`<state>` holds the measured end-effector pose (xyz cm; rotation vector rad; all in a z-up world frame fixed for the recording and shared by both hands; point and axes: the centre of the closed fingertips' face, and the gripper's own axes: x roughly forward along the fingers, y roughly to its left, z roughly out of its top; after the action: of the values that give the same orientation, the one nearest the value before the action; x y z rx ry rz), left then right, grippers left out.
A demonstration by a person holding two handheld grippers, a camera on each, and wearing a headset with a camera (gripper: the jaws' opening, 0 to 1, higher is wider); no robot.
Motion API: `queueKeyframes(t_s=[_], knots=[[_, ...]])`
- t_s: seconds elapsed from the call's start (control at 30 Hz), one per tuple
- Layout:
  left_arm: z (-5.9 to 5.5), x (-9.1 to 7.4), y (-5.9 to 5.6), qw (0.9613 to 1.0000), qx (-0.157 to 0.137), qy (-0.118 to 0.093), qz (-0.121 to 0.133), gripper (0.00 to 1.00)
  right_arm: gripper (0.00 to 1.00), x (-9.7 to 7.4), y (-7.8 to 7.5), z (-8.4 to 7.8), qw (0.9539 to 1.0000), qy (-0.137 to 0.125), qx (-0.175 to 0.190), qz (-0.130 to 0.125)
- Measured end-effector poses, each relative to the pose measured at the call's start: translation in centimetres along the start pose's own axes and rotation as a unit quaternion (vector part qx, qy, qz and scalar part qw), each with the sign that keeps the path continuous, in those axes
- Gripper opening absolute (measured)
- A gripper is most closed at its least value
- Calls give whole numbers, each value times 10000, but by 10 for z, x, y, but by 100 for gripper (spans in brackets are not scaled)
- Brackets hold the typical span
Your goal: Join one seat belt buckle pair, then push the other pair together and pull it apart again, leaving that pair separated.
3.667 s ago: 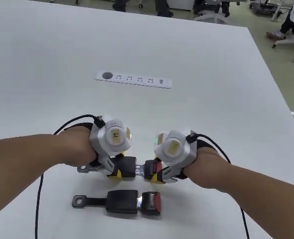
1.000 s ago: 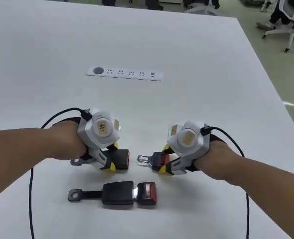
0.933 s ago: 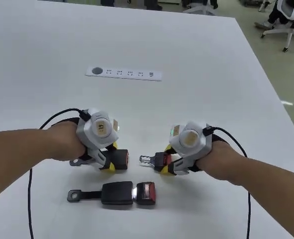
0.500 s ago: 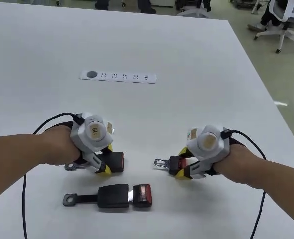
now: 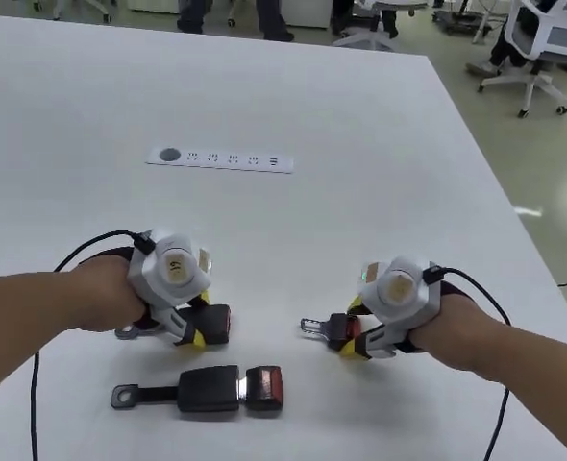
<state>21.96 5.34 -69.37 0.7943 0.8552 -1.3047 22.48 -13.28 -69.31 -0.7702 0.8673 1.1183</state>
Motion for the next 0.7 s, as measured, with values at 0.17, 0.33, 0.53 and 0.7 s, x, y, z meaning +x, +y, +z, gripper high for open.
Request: queueKeyframes(t_s=[0.17, 0.33, 0.53, 0.7], knots=[[-1, -8, 0, 9989, -287, -273, 259, 45, 50, -5, -5, 4, 9986, -98, 389, -348], [-6, -28, -1, 9946, -664, -487, 636, 47, 52, -19, 9, 11, 9947, -435, 818, -444], [-16, -41, -11, 9879, -871, -696, 1080, 62, 57, -31, 29, 21, 9886, -791, 1112, -641], [-19, -61, -28, 9803, -1058, -969, 1357, 70, 64, -39, 46, 23, 9846, -990, 1166, -842]])
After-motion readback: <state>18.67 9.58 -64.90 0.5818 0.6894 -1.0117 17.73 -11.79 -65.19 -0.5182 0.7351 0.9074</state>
